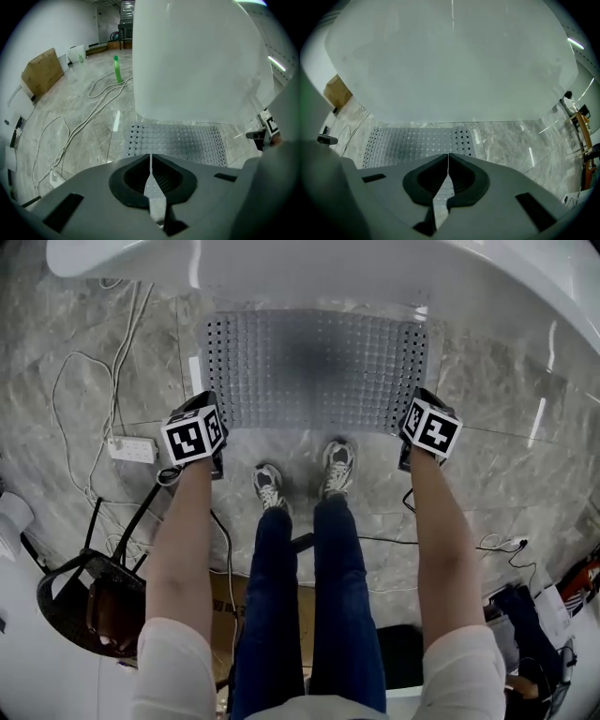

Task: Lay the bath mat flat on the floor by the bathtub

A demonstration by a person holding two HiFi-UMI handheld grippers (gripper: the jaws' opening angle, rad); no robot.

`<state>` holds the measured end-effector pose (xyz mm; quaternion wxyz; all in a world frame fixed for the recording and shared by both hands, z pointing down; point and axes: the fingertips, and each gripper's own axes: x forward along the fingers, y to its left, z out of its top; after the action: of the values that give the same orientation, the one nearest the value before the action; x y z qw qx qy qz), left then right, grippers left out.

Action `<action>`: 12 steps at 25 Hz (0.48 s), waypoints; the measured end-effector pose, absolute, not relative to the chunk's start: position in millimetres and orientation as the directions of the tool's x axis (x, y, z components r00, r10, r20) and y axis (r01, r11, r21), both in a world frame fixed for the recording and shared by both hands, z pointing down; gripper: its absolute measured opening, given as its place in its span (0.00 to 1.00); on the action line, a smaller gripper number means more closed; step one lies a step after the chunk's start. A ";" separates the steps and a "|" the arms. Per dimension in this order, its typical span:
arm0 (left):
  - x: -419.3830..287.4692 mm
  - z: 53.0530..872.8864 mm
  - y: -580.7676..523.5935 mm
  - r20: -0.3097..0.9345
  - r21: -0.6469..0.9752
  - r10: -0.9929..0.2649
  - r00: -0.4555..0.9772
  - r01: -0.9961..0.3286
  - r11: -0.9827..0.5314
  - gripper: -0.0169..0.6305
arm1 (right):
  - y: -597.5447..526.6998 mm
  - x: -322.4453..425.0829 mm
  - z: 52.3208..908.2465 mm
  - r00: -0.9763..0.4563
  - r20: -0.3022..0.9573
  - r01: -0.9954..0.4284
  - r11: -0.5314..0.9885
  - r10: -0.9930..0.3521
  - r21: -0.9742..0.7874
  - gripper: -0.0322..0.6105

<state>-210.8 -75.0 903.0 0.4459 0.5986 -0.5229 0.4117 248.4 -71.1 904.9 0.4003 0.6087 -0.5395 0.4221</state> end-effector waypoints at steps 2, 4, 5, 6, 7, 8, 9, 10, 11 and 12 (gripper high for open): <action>-203.3 880.9 -77.7 0.954 0.114 -0.270 0.129 -0.991 -0.073 0.09 | -73.7 240.2 881.9 0.047 0.943 -0.996 -0.089 -0.330 0.018 0.10; -195.7 858.0 -79.5 0.948 0.125 -0.283 0.144 -0.989 -0.083 0.09 | -76.1 231.4 859.5 0.027 0.938 -0.997 -0.083 -0.346 -0.002 0.10; -192.2 846.5 -80.7 0.945 0.129 -0.290 0.148 -0.988 -0.086 0.09 | -77.3 227.0 849.1 0.015 0.935 -0.997 -0.077 -0.355 -0.013 0.10; -188.9 834.9 -82.0 0.943 0.131 -0.296 0.153 -0.987 -0.091 0.09 | -78.7 222.9 838.0 0.004 0.932 -0.997 -0.072 -0.362 -0.023 0.10; -185.5 822.8 -82.8 0.940 0.134 -0.302 0.158 -0.986 -0.096 0.09 | -80.0 219.3 825.7 -0.004 0.929 -0.997 -0.068 -0.371 -0.031 0.10; -182.1 810.3 -83.0 0.937 0.139 -0.308 0.164 -0.985 -0.103 0.09 | -81.1 215.9 812.4 -0.011 0.925 -0.997 -0.066 -0.380 -0.039 0.10; -178.9 797.5 -82.5 0.934 0.145 -0.313 0.172 -0.983 -0.110 0.09 | -81.6 212.7 798.5 -0.017 0.921 -0.997 -0.064 -0.388 -0.046 0.10; -176.0 784.4 -81.5 0.930 0.151 -0.319 0.181 -0.982 -0.117 0.09 | -81.4 209.6 784.4 -0.023 0.918 -0.997 -0.063 -0.397 -0.052 0.10; -173.6 771.5 -80.2 0.927 0.157 -0.325 0.189 -0.980 -0.122 0.09 | -80.6 206.6 770.6 -0.028 0.915 -0.996 -0.061 -0.403 -0.058 0.10; -171.4 758.7 -79.1 0.923 0.165 -0.331 0.198 -0.978 -0.125 0.09 | -79.5 203.8 757.2 -0.034 0.913 -0.996 -0.060 -0.407 -0.064 0.10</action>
<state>-171.4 -79.1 758.7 0.4257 0.6465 -0.5061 0.3804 203.8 -79.5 757.2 0.3542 0.5978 -0.5869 0.4155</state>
